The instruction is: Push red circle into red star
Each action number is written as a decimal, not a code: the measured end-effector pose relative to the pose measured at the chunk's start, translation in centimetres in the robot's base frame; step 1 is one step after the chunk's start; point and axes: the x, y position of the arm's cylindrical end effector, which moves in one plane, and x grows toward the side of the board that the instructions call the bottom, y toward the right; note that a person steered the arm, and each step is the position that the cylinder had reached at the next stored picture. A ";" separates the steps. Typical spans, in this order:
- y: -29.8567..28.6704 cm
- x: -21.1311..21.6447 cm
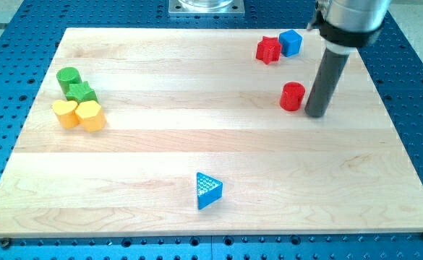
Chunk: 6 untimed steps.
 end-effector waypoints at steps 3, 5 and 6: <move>-3.8 -4.9; -8.0 -8.1; -6.0 -9.9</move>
